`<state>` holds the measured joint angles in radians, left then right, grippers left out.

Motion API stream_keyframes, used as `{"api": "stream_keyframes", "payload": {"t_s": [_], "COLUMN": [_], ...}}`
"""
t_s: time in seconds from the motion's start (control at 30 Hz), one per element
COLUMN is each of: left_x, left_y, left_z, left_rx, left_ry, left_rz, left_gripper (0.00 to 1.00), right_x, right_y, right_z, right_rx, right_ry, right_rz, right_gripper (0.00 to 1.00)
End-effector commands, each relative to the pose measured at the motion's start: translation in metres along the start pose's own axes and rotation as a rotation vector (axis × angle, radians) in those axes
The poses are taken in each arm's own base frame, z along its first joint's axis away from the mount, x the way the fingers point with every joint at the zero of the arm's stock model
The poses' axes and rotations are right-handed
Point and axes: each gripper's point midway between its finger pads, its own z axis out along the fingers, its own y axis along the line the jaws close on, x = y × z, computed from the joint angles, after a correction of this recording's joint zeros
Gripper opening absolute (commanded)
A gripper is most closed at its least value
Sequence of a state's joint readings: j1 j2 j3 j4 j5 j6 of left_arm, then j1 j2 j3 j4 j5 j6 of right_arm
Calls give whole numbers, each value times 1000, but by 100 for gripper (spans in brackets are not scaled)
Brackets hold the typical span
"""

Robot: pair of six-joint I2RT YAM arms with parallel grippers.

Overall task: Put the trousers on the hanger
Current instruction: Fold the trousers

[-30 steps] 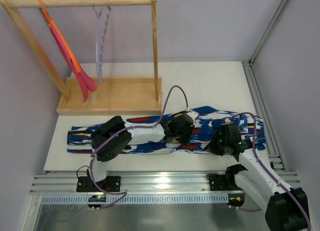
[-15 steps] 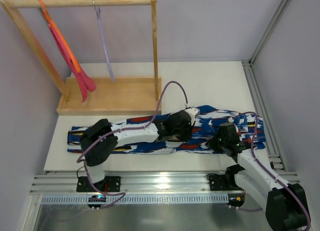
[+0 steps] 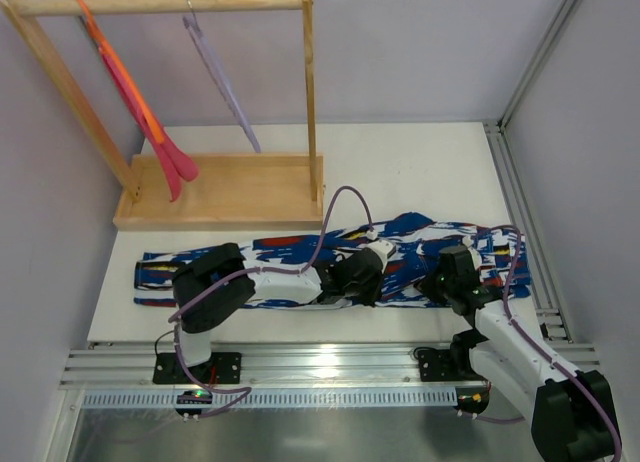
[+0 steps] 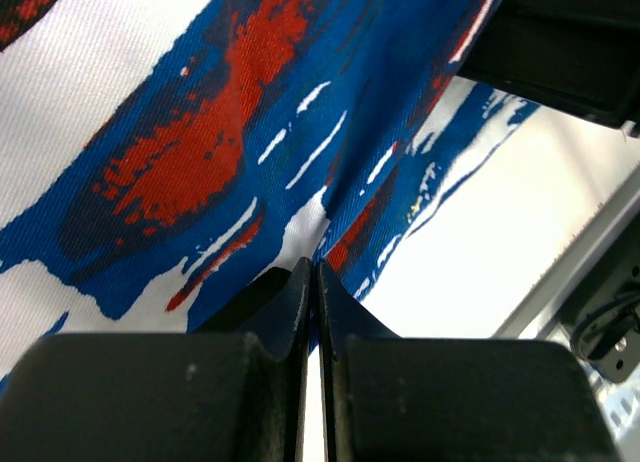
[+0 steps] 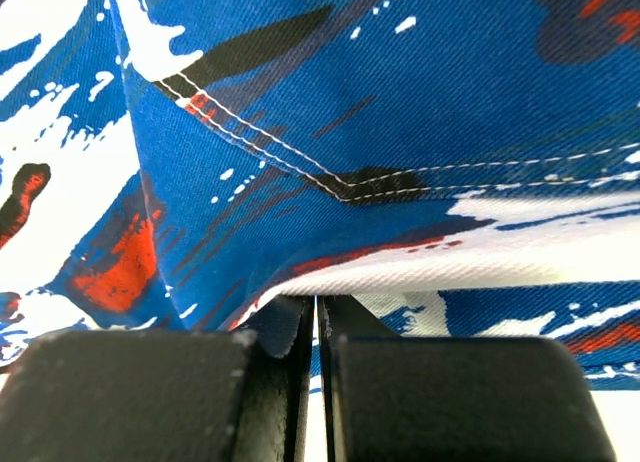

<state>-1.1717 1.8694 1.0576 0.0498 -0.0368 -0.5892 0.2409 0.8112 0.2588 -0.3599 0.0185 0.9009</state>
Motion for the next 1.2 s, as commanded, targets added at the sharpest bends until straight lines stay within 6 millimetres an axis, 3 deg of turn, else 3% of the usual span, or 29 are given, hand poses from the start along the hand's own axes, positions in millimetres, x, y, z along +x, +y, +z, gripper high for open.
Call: {"api": "stream_keyframes", "payload": {"t_s": [0.0,0.1,0.13,0.17,0.2,0.23,0.27,0.37,0.47,0.8,0.9,0.97,1.0,1.17], "left_x": [16,22,23,24,26,28,29,33,34,40,39,41,38,42], "left_y": [-9,-3,-1,0,1,2,2,3,3,6,6,7,5,3], "left_z": [10,17,18,19,21,22,23,26,26,24,23,24,25,29], "left_rx": [26,3,-2,-8,-9,-10,-9,-7,-1,4,7,7,16,28], "left_ry": [12,25,25,25,26,28,28,31,27,23,17,17,8,15], "left_rz": [-32,-33,-34,-32,-34,-38,-41,-51,-54,-62,-67,-67,-69,-85], "left_gripper": [0,0,0,0,0,0,0,0,0,0,0,0,0,0], "right_x": [-8,-9,-3,-7,-19,-15,-24,-32,-38,-48,-53,-62,-63,-62], "right_y": [-13,-6,-16,-15,-8,-20,-16,-26,-38,-33,-37,-36,-39,-36], "right_z": [6,-1,-7,-13,-22,-30,-39,-56,-61,-33,-31,-36,-41,-49], "right_rx": [53,47,101,110,117,183,191,261,320,335,386,409,430,409], "right_ry": [-63,-46,-21,-33,-67,-51,-81,-133,-180,-214,-220,-248,-248,-250], "right_rz": [7,22,36,52,63,100,115,162,190,218,182,159,145,184], "right_gripper": [4,4,7,19,26,34,39,41,44,45,40,29,29,41]}}
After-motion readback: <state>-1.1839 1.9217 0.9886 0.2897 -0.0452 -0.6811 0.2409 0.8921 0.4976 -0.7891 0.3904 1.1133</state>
